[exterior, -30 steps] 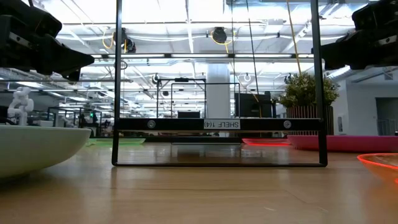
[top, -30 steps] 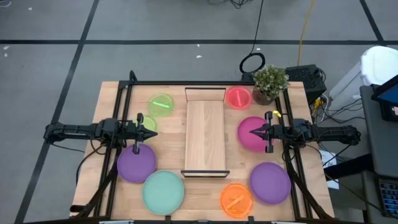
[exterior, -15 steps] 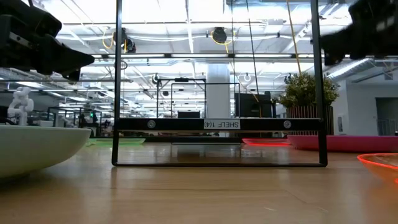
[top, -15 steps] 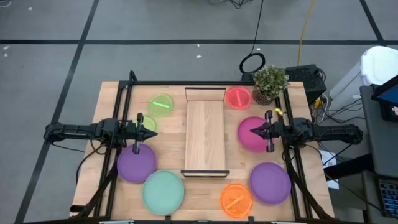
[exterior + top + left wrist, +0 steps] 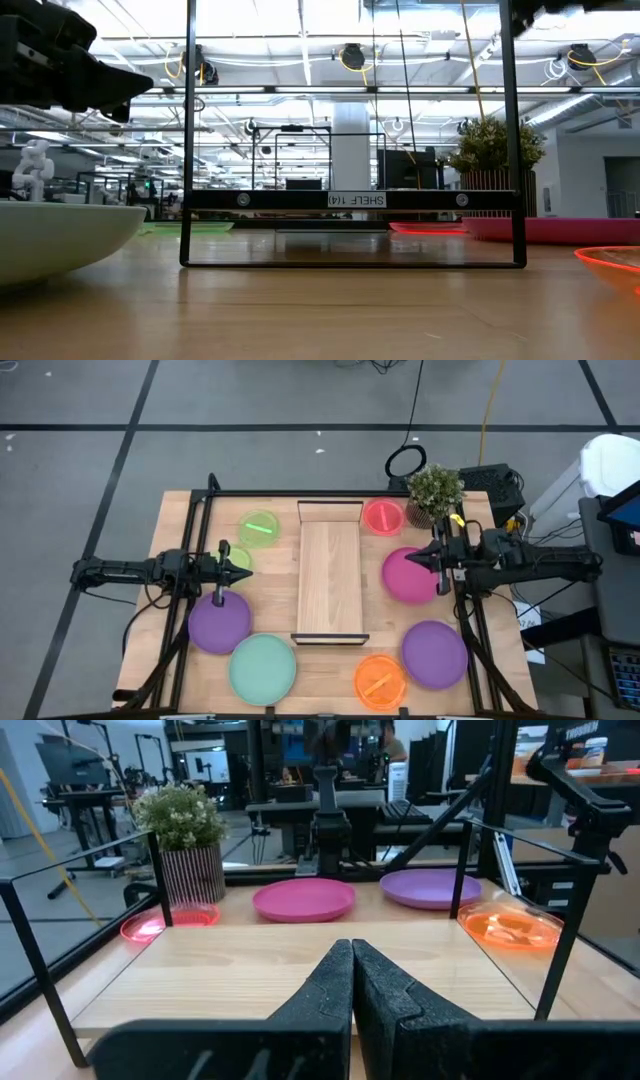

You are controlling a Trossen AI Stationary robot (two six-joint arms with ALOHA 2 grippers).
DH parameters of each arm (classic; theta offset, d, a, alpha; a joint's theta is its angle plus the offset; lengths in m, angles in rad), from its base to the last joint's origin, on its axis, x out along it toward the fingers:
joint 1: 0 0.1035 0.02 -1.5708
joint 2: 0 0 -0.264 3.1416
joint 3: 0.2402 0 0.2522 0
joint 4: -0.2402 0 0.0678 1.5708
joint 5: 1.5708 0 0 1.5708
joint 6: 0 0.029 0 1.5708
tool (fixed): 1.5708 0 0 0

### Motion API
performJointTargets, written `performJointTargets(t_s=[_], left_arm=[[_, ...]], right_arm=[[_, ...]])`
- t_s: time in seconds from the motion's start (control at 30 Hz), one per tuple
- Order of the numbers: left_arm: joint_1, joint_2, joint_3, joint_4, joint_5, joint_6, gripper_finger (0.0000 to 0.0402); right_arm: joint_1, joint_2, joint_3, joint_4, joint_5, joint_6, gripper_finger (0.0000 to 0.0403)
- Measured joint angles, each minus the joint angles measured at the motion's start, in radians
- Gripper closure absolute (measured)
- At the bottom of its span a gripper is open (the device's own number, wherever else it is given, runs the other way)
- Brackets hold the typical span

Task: Place and stack plates onto a shelf
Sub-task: Put the pink plate on the shelf

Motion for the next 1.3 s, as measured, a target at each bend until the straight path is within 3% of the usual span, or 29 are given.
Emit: performJointTargets(t_s=[0.27,0.53,1.03,1.3], left_arm=[[0.000,0.000,0.000,0.001,0.000,-0.001,0.0398],[0.000,0.000,0.000,-0.028,-0.019,0.003,0.0398],[0.000,0.000,0.002,-0.030,-0.064,0.017,0.0398],[0.000,0.010,0.141,-0.172,-0.082,-0.043,0.0398]], right_arm=[[-0.002,0.189,0.226,-0.063,0.012,-0.008,0.0403],[-0.002,0.345,0.410,-0.215,0.139,-0.021,0.0403],[0.005,0.486,0.424,-0.306,0.137,0.128,0.0403],[0.006,0.492,0.393,-0.315,0.136,0.199,0.0403]])
